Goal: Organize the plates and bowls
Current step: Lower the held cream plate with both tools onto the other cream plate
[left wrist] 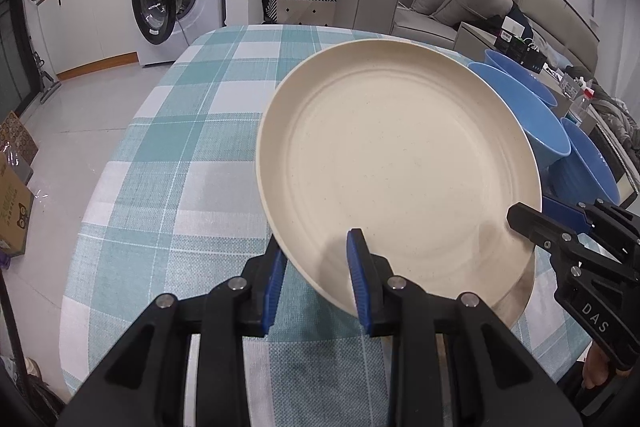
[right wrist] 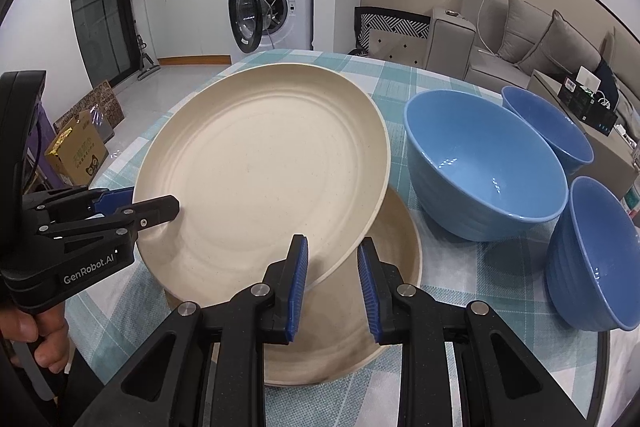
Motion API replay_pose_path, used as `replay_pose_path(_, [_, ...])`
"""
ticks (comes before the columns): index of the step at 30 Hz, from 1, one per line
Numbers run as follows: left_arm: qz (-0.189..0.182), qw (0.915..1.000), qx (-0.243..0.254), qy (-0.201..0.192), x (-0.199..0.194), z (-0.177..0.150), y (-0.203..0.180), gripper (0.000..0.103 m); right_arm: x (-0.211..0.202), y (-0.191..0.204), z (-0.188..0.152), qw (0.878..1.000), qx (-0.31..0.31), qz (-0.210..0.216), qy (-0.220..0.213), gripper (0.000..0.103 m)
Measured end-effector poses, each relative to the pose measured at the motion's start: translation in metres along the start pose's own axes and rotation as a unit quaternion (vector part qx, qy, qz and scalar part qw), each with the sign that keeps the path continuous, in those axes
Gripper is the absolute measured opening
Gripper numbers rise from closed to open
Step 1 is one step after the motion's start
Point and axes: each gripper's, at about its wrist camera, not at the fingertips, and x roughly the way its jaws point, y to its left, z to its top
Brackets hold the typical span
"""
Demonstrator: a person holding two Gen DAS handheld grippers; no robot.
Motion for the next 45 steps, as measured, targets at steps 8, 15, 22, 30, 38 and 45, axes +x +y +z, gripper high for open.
replay_pose_path(8, [-0.005,0.9999,0.015,0.001,-0.001,-0.002,-0.012,0.029,-0.001,-0.010,-0.005,1.000,0.003,-0.008,0.007,0.026])
replay_pose_path(15, [-0.008,0.9997,0.022,0.010,0.003,-0.005,-0.017,0.029,0.002,-0.017,-0.012,1.000,-0.002,-0.017,0.022,0.026])
replay_pose_path(22, [-0.014,0.9995,0.023,0.017,0.006,-0.013,-0.021,0.029,0.003,-0.018,-0.018,0.999,-0.012,-0.026,0.036,0.026])
replay_pose_path(30, [-0.011,0.9989,0.039,0.022,0.003,-0.019,-0.028,0.029,0.002,-0.020,-0.027,0.998,-0.017,-0.029,0.047,0.026])
replay_pose_path(38, [-0.002,0.9984,0.051,0.025,0.001,-0.021,-0.033,0.029,0.002,-0.021,-0.030,0.998,-0.022,-0.028,0.056,0.026])
replay_pose_path(45, [0.004,0.9977,0.062,0.028,0.001,-0.022,-0.035,0.031,0.003,-0.022,-0.032,0.997,-0.025,-0.026,0.061,0.027])
